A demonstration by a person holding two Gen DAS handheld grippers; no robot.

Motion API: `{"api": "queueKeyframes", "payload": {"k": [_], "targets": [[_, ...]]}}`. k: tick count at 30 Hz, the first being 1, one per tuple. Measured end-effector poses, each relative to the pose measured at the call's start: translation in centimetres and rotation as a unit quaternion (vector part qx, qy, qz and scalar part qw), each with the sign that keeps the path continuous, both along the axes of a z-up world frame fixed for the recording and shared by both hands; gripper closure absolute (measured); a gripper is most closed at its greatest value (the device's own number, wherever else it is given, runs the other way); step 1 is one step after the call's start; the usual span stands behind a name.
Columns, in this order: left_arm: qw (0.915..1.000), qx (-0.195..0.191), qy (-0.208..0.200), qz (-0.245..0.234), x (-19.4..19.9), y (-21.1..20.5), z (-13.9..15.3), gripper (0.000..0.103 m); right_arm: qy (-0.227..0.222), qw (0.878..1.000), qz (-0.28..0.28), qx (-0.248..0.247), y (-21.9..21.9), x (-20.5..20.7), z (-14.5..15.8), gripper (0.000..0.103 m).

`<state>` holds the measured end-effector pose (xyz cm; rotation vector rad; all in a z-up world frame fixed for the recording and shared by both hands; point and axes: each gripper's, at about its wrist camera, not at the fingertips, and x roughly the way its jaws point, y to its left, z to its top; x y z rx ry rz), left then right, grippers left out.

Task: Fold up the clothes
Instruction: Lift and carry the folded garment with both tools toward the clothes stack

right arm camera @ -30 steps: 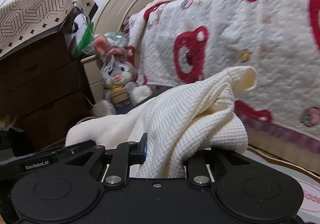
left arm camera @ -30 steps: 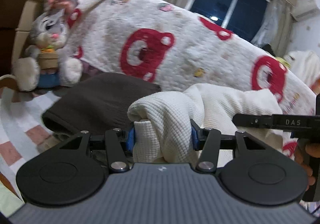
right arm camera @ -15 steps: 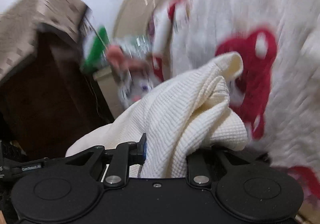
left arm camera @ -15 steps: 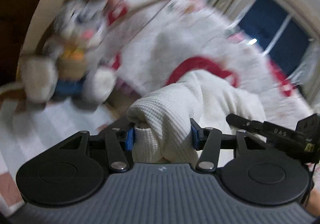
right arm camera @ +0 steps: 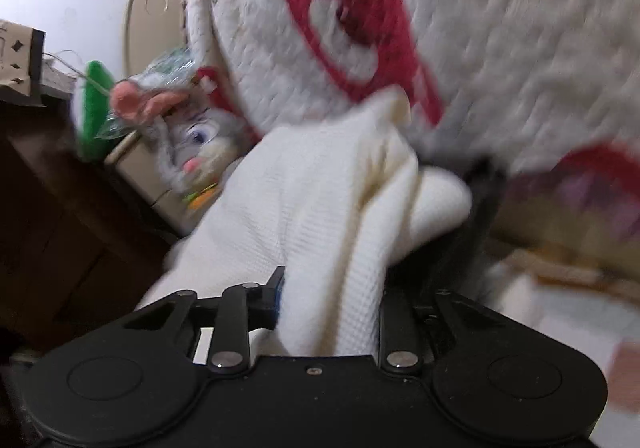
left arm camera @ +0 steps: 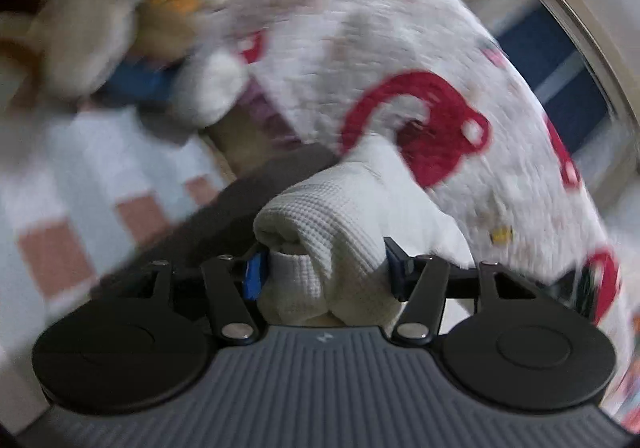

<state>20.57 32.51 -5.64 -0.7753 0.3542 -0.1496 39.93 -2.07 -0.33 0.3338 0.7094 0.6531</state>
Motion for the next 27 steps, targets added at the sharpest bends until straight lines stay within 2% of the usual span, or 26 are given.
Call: {"api": "queueKeyframes", "payload": {"k": [2, 3, 4, 6, 8, 10, 11, 12, 15, 16, 18, 22, 25, 27], "targets": [[0.9999, 0.009, 0.008, 0.006, 0.4, -0.9, 0.4, 0.046, -0.033, 0.999, -0.011, -0.036, 0.0, 0.3, 0.5, 0.073], [0.9997, 0.013, 0.015, 0.011, 0.5, -1.1, 0.4, 0.045, -0.039, 0.998, -0.001, -0.053, 0.5, 0.5, 0.2, 0.067], [0.9992, 0.023, 0.025, 0.020, 0.5, -1.1, 0.2, 0.044, -0.037, 0.998, 0.007, -0.059, 0.7, 0.8, -0.3, 0.067], [0.9975, 0.040, 0.042, 0.041, 0.5, -0.4, -0.3, 0.039, -0.014, 1.000, 0.007, -0.024, 0.6, 1.2, -1.3, 0.062], [0.9971, 0.024, 0.050, 0.052, 0.0, 0.8, -0.7, 0.038, 0.000, 1.000, 0.007, -0.003, 0.7, 1.4, -1.5, 0.061], [0.9970, 0.009, 0.052, 0.056, -0.5, 1.4, -0.3, 0.038, -0.001, 1.000, 0.007, -0.008, 1.1, 1.2, -1.0, 0.060], [0.9969, 0.017, 0.050, 0.058, -0.8, 1.3, 0.2, 0.038, -0.011, 1.000, -0.005, -0.020, 1.1, 0.9, -0.3, 0.057], [0.9966, 0.029, 0.047, 0.061, -1.0, 1.1, 0.8, 0.038, -0.028, 0.999, -0.028, -0.036, 1.0, 0.4, 0.4, 0.048], [0.9913, 0.081, 0.051, 0.090, -2.0, 0.2, 2.8, 0.040, -0.086, 0.988, -0.107, -0.071, 0.2, -1.5, 2.8, 0.042], [0.9884, 0.106, 0.054, 0.094, -2.3, -0.2, 3.7, 0.040, -0.106, 0.985, -0.114, -0.071, 0.0, -2.0, 3.5, 0.044], [0.9807, 0.157, 0.060, 0.100, -2.9, -0.8, 5.3, 0.039, -0.136, 0.985, -0.078, -0.069, 0.3, -2.8, 4.7, 0.069], [0.9723, 0.214, 0.054, 0.077, -3.3, -2.4, 6.7, 0.041, -0.192, 0.970, 0.021, -0.147, 4.2, -3.8, 5.5, 0.070], [0.9642, 0.257, 0.055, 0.035, -2.7, -4.4, 6.6, 0.042, -0.175, 0.965, 0.049, -0.189, 6.0, -3.0, 4.3, 0.072], [0.9639, 0.256, 0.071, -0.003, -1.6, -5.5, 5.5, 0.042, -0.164, 0.959, 0.046, -0.226, 6.5, -2.5, 2.7, 0.072]]}}
